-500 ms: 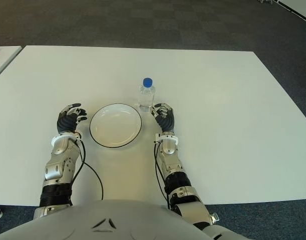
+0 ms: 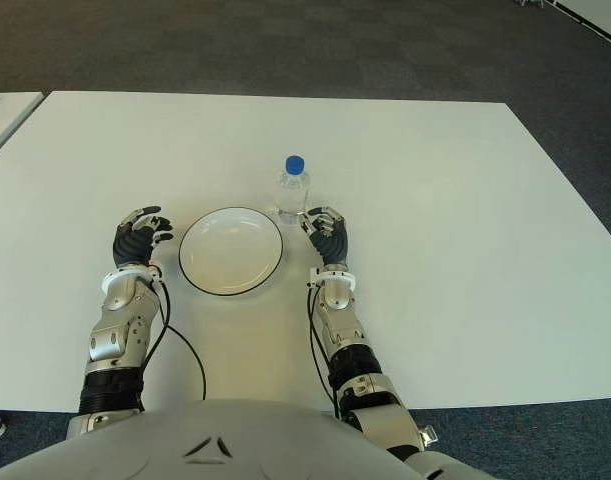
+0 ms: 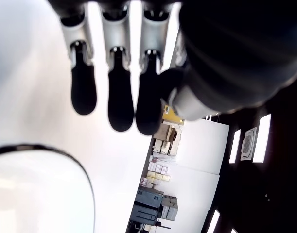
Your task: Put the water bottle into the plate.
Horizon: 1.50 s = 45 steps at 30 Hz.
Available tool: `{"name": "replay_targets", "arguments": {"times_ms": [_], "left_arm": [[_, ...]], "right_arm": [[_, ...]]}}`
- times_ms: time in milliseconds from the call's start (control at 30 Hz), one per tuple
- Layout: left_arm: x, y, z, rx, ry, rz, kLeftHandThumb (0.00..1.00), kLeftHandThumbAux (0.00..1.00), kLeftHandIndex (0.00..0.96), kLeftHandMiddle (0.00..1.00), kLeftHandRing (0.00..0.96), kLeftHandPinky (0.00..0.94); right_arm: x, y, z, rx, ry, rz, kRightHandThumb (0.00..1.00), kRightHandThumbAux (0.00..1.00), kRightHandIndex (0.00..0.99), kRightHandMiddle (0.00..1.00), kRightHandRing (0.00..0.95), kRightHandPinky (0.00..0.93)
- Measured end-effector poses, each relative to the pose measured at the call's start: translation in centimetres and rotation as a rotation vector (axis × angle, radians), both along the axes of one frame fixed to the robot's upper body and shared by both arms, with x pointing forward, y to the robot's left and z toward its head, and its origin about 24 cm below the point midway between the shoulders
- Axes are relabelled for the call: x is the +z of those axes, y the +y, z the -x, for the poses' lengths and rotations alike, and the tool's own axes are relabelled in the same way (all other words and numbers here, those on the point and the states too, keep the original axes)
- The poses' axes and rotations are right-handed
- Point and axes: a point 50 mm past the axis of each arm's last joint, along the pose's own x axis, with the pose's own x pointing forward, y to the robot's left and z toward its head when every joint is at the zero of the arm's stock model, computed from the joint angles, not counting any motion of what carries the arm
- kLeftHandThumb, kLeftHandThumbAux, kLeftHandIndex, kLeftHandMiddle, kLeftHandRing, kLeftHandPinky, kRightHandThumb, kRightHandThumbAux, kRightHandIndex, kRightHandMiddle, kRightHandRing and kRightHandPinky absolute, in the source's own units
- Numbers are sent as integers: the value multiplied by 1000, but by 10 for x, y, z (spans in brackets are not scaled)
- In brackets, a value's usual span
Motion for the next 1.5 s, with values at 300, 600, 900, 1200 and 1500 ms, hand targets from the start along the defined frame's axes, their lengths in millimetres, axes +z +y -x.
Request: {"name": "replay_targets", "arguments": {"times_ms": [300,600,900,1200,1500], "left_arm": [[0,0,0,1,-3,0,699,716,431,594,572,551],[0,0,1,1,-5,-4,697,717,430,585,562,533],[1,0,2,-11,-19,-21,697,717,431,583,562,536],[-2,0,2,-19,-15,-23,697,718,431,586,566,540],[-4,0,3,-18,-12,-24,696,718,431,583,563,541]], "right_arm": [[0,0,1,-5,-3,1,694,728,434,739,722,700],[23,3,16,2,-119,28,694,727,434,710,689,648],[58,9,31,13,-280,73,692,726,433,700,683,658],[60,10,32,17,-313,69,690,727,433,703,689,665],[57,11,33,25,-313,54,688,729,433,712,701,684]]}}
